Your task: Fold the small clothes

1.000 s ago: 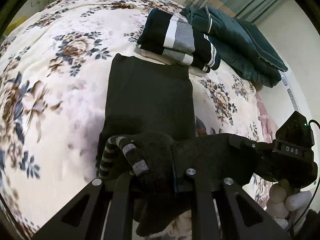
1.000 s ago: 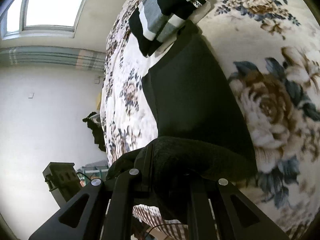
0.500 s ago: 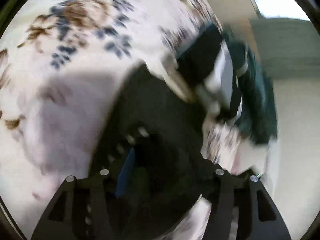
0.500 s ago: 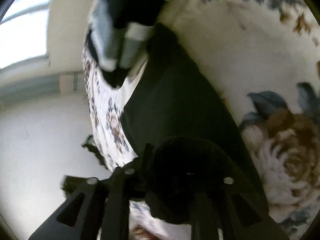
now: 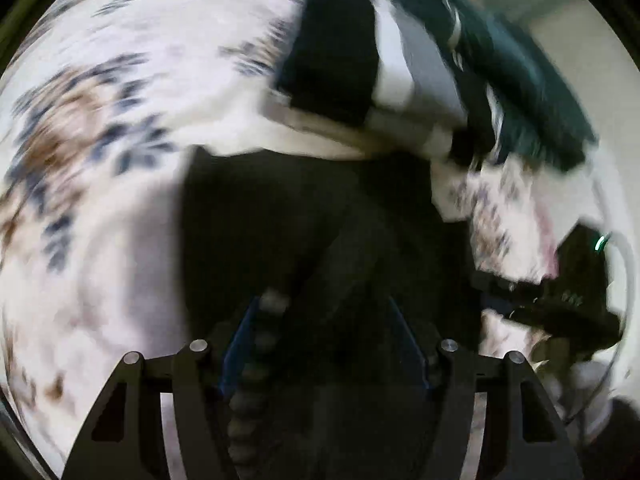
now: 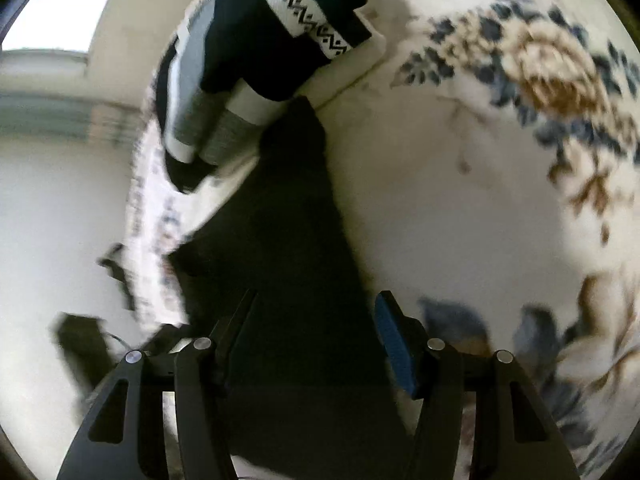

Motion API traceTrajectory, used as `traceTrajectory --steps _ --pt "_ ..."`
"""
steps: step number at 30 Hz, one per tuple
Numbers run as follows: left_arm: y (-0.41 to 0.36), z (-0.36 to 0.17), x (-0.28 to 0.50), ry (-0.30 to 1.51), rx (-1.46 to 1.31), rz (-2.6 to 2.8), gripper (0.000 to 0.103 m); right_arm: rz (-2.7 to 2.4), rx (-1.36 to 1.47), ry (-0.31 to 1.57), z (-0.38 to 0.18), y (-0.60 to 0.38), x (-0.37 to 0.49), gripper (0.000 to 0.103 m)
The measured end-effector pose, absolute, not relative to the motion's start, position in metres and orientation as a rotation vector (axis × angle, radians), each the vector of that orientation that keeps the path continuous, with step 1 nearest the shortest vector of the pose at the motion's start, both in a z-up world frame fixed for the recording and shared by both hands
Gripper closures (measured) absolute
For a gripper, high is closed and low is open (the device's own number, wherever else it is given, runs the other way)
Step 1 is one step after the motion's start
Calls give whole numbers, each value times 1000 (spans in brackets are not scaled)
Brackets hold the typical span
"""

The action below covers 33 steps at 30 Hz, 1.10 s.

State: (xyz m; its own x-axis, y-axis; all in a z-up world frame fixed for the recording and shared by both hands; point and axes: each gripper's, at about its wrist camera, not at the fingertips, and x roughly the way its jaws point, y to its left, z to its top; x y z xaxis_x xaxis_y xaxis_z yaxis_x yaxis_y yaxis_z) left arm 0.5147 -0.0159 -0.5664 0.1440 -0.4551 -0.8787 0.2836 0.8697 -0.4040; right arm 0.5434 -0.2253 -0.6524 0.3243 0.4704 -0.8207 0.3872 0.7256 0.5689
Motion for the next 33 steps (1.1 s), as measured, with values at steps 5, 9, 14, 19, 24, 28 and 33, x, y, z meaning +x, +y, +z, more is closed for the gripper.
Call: traceTrajectory --steps 5,9,14,19,24,28,33 --pt "-23 -563 518 1253 -40 -498 85 95 726 1262 -656 -211 561 95" --pt "17 -554 511 1248 -234 -515 93 111 684 1195 -632 -202 559 96" --pt "36 -544 521 1233 -345 -480 93 136 703 1162 -614 -195 562 96" --pt "14 -546 570 1225 -359 -483 93 69 735 1122 -602 -209 597 96" --pt "18 -583 590 1369 -425 -447 63 7 713 1382 -653 -213 646 95" --pt "60 -559 555 1283 -599 -451 35 48 752 1347 -640 -230 627 61" --pt "115 -533 469 1170 -777 -388 28 146 897 1342 -639 -268 570 27"
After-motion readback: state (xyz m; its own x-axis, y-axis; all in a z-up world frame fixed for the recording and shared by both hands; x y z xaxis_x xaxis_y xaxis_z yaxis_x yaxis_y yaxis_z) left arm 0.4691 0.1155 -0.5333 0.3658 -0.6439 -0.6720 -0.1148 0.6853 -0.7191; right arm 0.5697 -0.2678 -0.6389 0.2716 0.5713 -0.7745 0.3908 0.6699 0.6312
